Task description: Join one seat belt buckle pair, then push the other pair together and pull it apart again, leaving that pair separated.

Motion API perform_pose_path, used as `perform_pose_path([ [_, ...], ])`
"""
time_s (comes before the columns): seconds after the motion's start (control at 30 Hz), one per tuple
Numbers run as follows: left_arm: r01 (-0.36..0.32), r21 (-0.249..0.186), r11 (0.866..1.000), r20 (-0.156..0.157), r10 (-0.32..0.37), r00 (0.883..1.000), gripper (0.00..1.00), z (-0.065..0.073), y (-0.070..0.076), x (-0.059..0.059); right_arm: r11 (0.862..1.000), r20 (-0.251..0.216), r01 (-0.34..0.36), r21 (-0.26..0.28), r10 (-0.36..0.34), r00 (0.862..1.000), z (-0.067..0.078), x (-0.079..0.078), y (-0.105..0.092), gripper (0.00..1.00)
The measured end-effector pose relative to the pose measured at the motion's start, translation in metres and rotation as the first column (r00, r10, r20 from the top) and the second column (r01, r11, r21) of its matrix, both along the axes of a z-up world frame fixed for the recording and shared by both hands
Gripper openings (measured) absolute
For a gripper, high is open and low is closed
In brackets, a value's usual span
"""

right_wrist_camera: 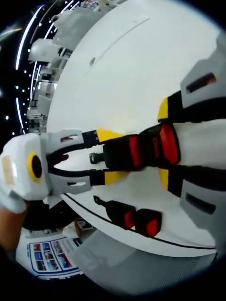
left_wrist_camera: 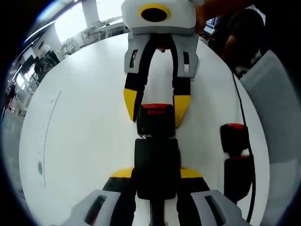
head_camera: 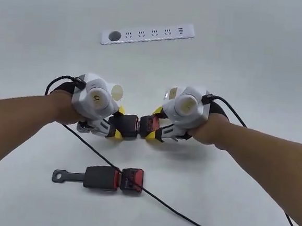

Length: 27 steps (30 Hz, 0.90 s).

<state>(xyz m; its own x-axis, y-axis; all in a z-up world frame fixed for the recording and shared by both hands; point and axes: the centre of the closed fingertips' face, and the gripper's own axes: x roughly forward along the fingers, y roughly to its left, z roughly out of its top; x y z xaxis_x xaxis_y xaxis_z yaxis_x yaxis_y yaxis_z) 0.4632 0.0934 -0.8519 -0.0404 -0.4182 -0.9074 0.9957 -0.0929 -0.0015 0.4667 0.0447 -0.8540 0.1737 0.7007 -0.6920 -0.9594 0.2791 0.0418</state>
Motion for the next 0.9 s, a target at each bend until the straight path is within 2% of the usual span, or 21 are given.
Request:
perform_pose_path([
  [0.5, 0.006, 0.026, 1.000, 0.001, -0.006, 1.000, 0.34, 0.0004, -0.0007, -0.0004, 1.000, 0.005, -0.001, -0.002, 0.001, 1.000, -0.0002, 0.0009, -0.0004, 0.33],
  [0.9, -0.002, 0.009, 1.000, 0.001, 0.002, 1.000, 0.34, 0.0001, 0.0006, -0.0006, 1.000, 0.012, -0.017, -0.015, 0.017, 1.000, -0.0008, 0.0007, -0.0005, 0.34],
])
